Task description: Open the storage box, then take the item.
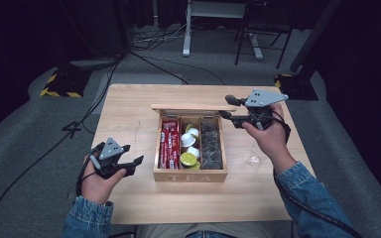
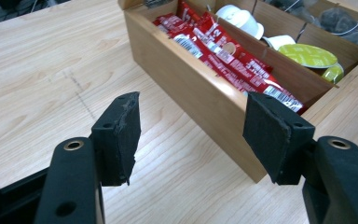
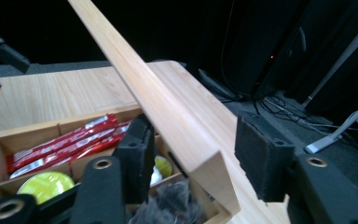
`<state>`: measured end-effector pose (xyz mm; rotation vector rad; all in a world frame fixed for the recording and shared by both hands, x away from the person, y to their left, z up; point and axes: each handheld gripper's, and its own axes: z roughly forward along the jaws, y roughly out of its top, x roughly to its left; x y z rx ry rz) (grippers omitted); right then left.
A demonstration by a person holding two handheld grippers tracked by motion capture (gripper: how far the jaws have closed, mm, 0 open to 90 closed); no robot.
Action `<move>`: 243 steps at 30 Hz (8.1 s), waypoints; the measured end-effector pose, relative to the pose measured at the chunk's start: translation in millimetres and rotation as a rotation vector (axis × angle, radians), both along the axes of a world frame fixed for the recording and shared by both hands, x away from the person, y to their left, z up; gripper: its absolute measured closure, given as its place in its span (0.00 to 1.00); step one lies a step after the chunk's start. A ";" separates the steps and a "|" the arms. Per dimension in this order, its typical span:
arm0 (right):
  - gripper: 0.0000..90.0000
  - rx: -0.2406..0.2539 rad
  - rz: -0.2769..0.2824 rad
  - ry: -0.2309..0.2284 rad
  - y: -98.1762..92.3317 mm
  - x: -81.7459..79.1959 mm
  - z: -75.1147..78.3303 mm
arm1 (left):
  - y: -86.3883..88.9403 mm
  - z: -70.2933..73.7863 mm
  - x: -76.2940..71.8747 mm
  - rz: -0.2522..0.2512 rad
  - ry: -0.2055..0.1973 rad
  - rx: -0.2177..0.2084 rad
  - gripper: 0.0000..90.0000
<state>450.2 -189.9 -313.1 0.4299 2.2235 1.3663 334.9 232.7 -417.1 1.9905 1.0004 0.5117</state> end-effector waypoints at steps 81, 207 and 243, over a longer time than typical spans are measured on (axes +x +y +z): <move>0.32 0.099 -0.296 0.204 12.8 130.5 -44.9 | -7.1 -18.6 22.0 -0.041 0.066 -0.014 0.39; 0.79 -0.043 -0.031 0.295 0.9 -17.0 -47.7 | 10.5 -76.6 29.9 0.009 0.247 0.095 0.34; 0.79 -0.051 -0.215 0.322 -91.5 -34.5 -45.5 | 8.3 -86.1 34.7 0.019 0.176 0.107 0.17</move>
